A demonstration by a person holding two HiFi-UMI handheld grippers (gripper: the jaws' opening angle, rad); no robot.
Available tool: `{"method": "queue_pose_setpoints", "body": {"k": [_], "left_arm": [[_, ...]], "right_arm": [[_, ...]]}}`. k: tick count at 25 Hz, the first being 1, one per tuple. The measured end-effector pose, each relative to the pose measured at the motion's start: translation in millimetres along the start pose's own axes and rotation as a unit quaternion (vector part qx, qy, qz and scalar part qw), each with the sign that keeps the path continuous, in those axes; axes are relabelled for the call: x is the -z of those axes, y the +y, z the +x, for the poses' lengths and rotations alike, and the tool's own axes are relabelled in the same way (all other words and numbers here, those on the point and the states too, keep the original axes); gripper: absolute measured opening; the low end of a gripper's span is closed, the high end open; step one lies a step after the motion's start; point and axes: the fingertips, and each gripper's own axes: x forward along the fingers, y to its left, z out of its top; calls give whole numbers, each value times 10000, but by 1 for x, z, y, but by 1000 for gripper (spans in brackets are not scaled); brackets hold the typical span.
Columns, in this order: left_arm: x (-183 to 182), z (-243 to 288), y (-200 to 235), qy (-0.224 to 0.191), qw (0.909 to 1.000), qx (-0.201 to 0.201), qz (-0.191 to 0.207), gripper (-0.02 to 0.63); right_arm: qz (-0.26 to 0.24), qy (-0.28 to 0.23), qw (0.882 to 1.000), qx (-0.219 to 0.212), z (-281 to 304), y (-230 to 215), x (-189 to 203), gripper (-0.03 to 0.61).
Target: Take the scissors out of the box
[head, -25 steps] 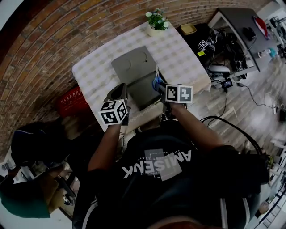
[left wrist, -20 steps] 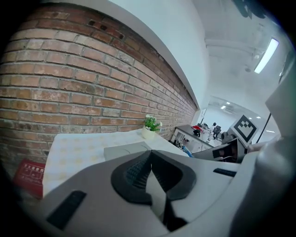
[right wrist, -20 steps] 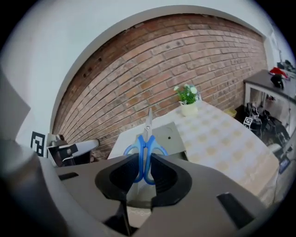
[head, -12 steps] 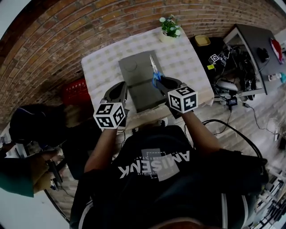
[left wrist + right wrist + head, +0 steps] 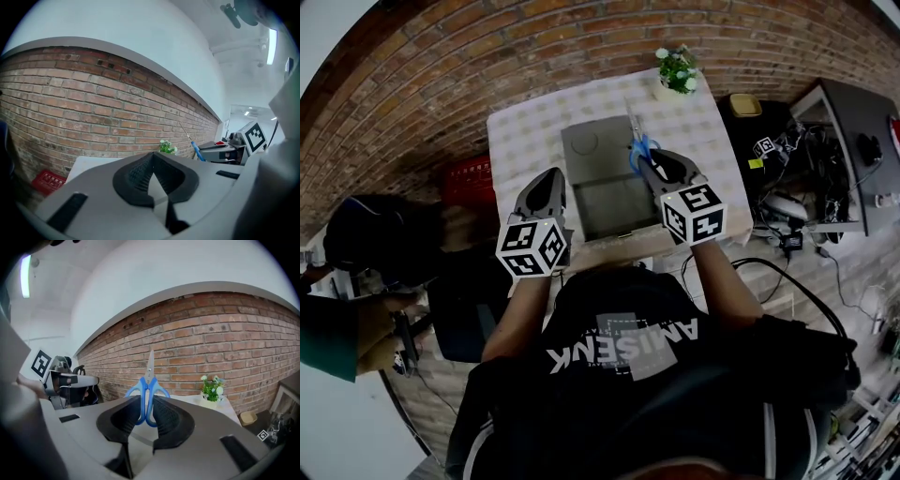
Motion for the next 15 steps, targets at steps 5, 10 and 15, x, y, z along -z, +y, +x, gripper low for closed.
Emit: {"method": "queue_pose_setpoints", "body": {"k": [5, 10, 15], "left_arm": [[-14, -7, 2, -274, 9994, -192, -56, 11], [-29, -14, 7, -446, 9988, -147, 138, 11], [-35, -17, 21, -403, 9985, -174, 330, 11]], "right_arm": [[-96, -261, 9996, -40, -3, 6, -17, 112], [-240, -596, 9979, 101, -6, 12, -33, 112], [-347, -688, 9966, 298, -1, 16, -42, 112]]}}
